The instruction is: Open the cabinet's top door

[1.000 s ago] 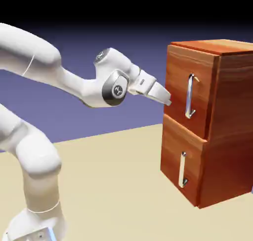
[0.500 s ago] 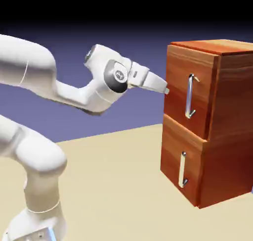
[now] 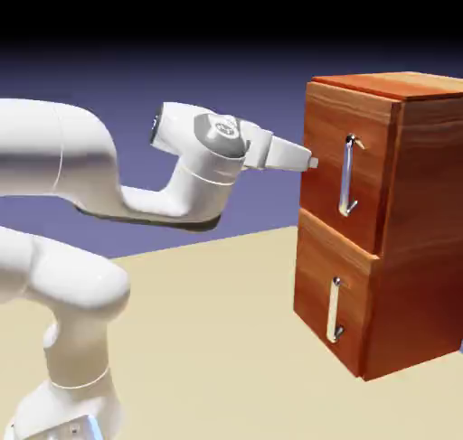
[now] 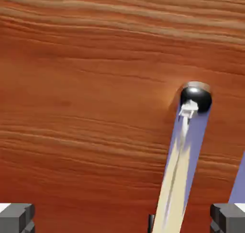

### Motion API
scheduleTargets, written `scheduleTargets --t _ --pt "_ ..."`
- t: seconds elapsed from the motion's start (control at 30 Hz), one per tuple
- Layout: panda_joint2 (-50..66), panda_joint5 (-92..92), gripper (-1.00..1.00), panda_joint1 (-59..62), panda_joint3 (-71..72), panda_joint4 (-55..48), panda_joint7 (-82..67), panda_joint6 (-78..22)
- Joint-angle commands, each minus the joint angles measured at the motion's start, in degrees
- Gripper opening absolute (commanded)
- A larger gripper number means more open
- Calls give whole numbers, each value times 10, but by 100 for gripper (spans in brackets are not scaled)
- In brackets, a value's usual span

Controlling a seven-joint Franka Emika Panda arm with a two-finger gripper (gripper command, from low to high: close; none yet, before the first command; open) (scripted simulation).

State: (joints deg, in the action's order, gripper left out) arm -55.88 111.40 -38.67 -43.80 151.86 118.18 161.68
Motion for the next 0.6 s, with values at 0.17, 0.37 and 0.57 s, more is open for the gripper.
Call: scheduleTargets --t 0.17,0.37,0.57 --pt "-31 150 0 -51 -59 -12 102 -17" --pt "-62 299 0 -102 -118 -25 203 -33" --pt "-94 449 0 -153 -176 -37 305 -50"
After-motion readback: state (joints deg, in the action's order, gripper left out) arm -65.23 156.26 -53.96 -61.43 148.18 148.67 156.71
